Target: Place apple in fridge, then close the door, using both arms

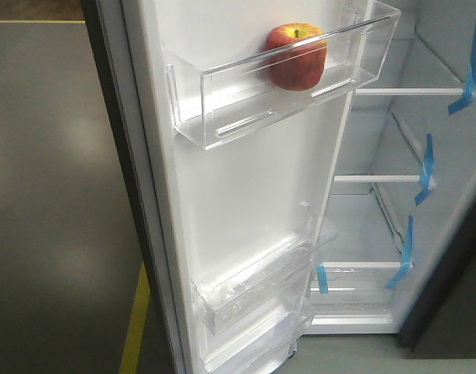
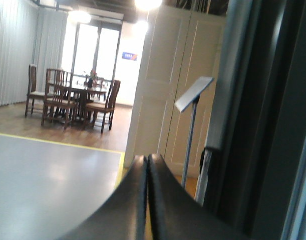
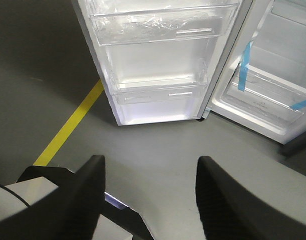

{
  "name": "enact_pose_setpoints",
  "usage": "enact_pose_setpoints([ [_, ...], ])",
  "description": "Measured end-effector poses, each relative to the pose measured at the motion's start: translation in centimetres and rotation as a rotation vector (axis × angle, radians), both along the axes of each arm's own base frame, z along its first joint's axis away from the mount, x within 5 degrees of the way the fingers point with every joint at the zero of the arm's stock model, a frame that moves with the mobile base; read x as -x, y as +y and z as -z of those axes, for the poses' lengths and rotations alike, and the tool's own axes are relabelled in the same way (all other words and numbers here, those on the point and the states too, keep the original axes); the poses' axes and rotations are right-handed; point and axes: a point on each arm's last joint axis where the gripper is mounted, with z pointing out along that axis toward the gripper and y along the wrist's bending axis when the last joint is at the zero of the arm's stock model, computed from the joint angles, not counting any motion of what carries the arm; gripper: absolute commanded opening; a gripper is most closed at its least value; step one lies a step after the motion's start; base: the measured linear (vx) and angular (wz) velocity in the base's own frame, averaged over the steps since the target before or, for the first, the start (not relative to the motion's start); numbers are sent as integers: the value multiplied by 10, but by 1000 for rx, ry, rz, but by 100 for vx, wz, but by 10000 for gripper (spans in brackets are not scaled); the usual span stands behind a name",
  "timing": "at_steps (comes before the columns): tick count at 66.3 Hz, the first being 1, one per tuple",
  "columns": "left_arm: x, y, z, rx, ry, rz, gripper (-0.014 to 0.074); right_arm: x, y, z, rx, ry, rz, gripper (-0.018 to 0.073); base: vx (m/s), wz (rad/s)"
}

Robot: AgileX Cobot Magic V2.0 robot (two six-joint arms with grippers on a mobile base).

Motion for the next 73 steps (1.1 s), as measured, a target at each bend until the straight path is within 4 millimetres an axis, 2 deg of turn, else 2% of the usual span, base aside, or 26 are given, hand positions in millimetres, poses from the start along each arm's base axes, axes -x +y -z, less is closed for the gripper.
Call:
enact_pose_setpoints([
  [6,6,0,-28,-10,1,0,-6,0,0,0,0,0,0,386,0,0],
  [11,6,-1,-50,-44,70,-4,-6,0,0,0,0,1,0,386,0,0],
  [19,-2,-1,-72,-110,257,-1,-6,0,0,0,0,1,0,386,0,0],
  [28,-21,-1,-84,-159,475,16,-6,0,0,0,1,2,0,386,0,0],
  [48,-79,0,-81,-256,788,64,-6,0,0,0,1,3,0,386,0,0],
  [73,-148,-10,-86,-286,868,225,-6,0,0,0,1,3,0,386,0,0],
])
